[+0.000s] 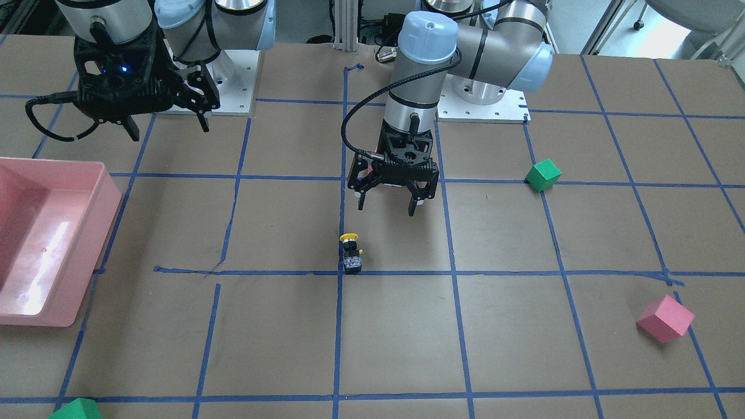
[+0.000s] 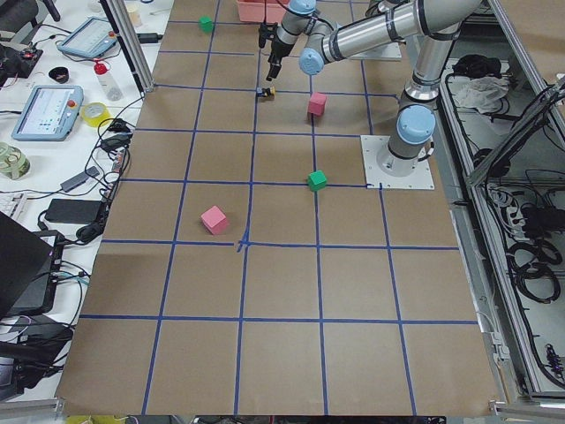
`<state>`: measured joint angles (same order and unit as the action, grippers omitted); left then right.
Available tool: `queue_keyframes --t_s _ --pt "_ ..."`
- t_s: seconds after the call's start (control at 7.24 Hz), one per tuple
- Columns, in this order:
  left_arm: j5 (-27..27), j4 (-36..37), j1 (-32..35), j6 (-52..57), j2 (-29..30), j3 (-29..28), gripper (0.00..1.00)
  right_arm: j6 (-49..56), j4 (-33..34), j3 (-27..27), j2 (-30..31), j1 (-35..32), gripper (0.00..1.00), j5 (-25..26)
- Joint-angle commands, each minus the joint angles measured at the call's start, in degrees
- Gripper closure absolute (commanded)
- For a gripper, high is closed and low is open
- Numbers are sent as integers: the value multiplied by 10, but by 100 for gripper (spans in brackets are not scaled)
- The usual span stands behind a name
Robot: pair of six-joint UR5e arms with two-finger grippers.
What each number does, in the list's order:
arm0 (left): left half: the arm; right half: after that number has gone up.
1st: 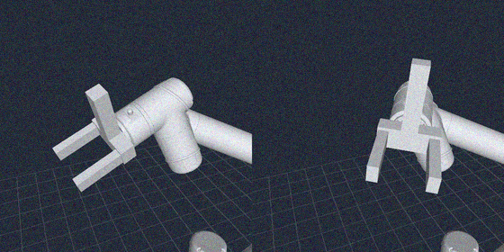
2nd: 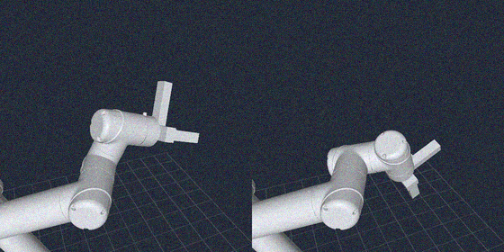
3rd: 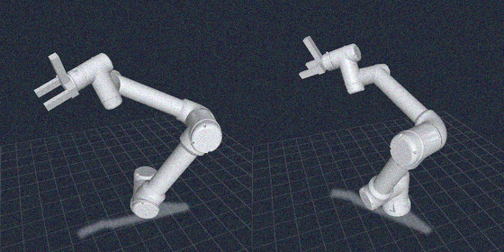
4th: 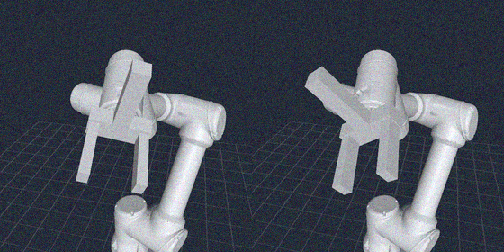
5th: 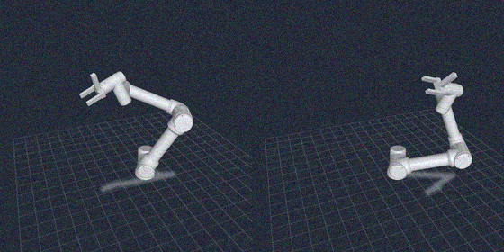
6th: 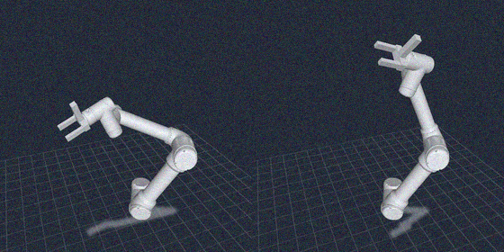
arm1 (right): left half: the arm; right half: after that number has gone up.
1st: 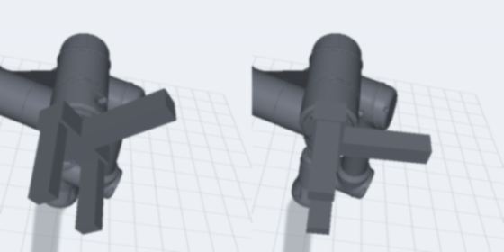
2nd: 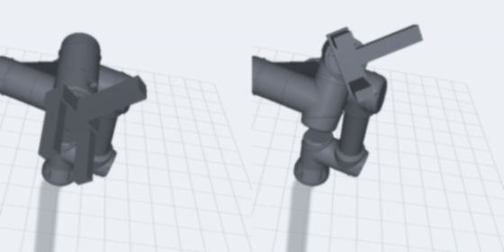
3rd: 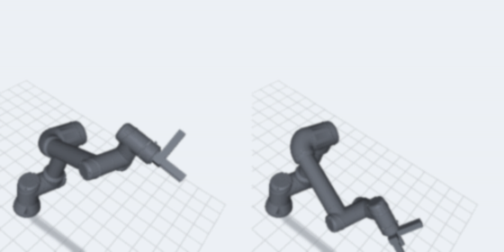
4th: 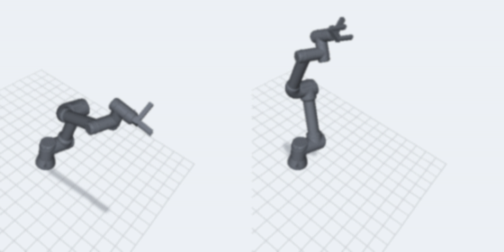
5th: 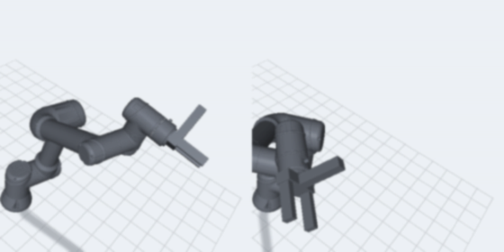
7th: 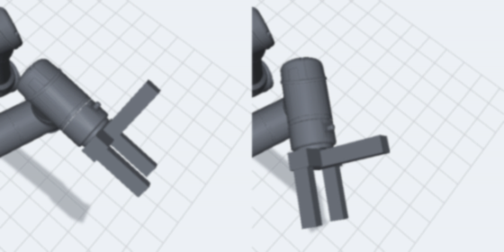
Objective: Align button upright
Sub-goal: 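Move the left gripper over the switch lying on the table, then lower the left gripper and grasp the switch body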
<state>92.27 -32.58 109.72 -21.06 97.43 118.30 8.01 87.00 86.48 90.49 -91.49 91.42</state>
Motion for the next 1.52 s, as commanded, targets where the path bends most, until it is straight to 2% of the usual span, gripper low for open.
queue_keyframes --t_s 0.0,0.14,0.28,0.55,1.11,1.38 --pt "117 15 72 -110 33 1 0 -62 6 0 0 2 0 -6" --pt "134 50 96 -146 53 2 0 -67 8 0 0 2 1 -6" --pt "135 82 104 -151 76 3 0 -77 22 1 0 2 7 -6" --pt "126 138 104 -152 120 4 0 -105 24 2 0 2 6 -7" --pt "114 161 103 -151 185 -8 0 -105 20 2 0 2 5 -6" --pt "112 164 104 -152 198 -23 5 -106 19 3 0 2 5 -6"
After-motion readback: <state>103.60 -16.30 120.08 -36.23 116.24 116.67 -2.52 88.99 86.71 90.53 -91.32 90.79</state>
